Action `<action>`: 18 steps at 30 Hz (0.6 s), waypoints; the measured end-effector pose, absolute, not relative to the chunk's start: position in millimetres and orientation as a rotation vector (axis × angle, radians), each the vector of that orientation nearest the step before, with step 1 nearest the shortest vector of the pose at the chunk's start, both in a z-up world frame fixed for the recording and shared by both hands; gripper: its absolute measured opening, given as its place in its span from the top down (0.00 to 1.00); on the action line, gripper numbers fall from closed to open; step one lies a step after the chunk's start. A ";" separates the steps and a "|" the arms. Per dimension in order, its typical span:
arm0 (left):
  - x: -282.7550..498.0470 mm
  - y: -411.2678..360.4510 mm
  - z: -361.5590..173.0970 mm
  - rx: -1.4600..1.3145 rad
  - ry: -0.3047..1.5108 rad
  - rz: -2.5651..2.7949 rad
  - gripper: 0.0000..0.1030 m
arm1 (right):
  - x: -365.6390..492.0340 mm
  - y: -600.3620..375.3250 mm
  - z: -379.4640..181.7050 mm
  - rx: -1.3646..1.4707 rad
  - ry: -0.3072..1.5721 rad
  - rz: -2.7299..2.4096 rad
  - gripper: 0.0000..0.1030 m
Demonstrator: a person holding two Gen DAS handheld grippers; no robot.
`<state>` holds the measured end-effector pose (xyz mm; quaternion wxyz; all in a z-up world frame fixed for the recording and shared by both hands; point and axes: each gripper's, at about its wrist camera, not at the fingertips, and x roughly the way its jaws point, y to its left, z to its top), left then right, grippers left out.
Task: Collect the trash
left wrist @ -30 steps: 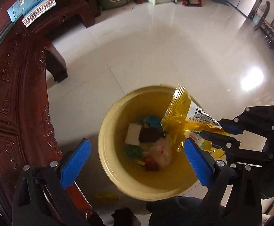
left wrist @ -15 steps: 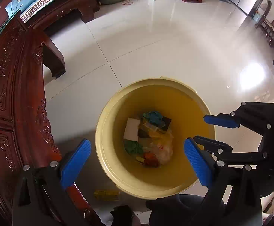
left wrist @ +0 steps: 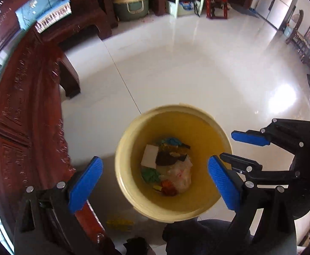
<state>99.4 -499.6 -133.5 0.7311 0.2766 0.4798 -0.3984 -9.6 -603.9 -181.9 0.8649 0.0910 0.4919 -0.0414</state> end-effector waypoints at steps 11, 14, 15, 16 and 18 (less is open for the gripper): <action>91.6 -439.1 -54.3 0.458 0.886 -0.838 0.04 | -27.2 -567.7 -105.1 0.100 0.876 -0.144 0.54; 87.4 -412.5 -31.4 0.415 0.829 -0.821 0.04 | -32.1 -550.5 -80.4 0.066 0.819 -0.163 0.37; 87.1 -402.3 -24.2 0.394 0.815 -0.815 0.04 | -33.6 -543.6 -72.2 0.054 0.796 -0.173 0.34; 87.6 -392.7 -18.7 0.376 0.808 -0.808 0.04 | -35.1 -535.1 -63.4 0.039 0.770 -0.180 0.29; 90.3 -369.0 -7.4 0.327 0.784 -0.776 0.04 | -34.0 -519.7 -48.5 0.015 0.730 -0.180 0.26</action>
